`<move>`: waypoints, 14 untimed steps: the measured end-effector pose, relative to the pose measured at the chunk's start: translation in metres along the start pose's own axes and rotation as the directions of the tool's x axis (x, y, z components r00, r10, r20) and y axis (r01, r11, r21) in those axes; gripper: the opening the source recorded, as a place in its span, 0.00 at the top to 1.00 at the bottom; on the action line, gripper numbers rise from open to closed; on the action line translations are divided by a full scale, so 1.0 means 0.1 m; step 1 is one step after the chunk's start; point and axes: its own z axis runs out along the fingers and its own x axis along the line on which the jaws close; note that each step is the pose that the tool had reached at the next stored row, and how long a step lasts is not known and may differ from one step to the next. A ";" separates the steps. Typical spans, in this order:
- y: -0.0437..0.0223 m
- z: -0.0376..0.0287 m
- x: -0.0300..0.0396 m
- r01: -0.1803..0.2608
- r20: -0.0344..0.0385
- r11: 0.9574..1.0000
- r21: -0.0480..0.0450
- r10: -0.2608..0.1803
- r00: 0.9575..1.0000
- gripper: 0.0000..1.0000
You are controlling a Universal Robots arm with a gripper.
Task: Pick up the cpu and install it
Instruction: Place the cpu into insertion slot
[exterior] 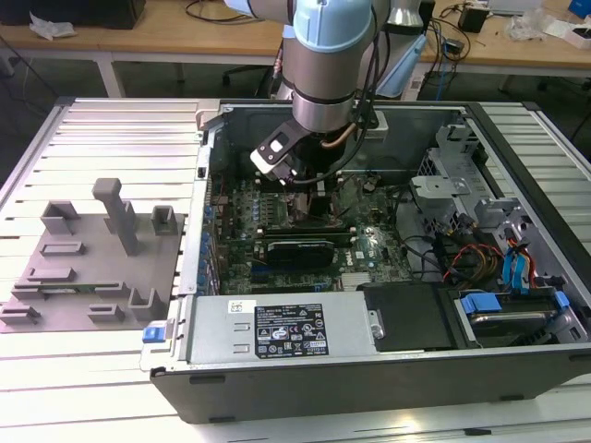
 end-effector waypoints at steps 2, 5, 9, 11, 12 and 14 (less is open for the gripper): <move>-0.001 0.022 0.007 0.000 0.000 1.000 0.001 0.000 1.000 0.45; -0.001 0.054 0.017 0.001 0.000 1.000 0.002 -0.001 1.000 0.45; 0.005 0.085 0.019 0.012 0.001 1.000 0.003 -0.012 1.000 0.45; 0.006 0.102 0.020 0.012 0.001 1.000 0.002 -0.012 1.000 0.45; 0.006 0.103 0.020 0.012 0.001 1.000 0.003 -0.012 1.000 0.45; 0.005 0.106 0.021 0.012 0.000 1.000 0.003 -0.012 1.000 0.45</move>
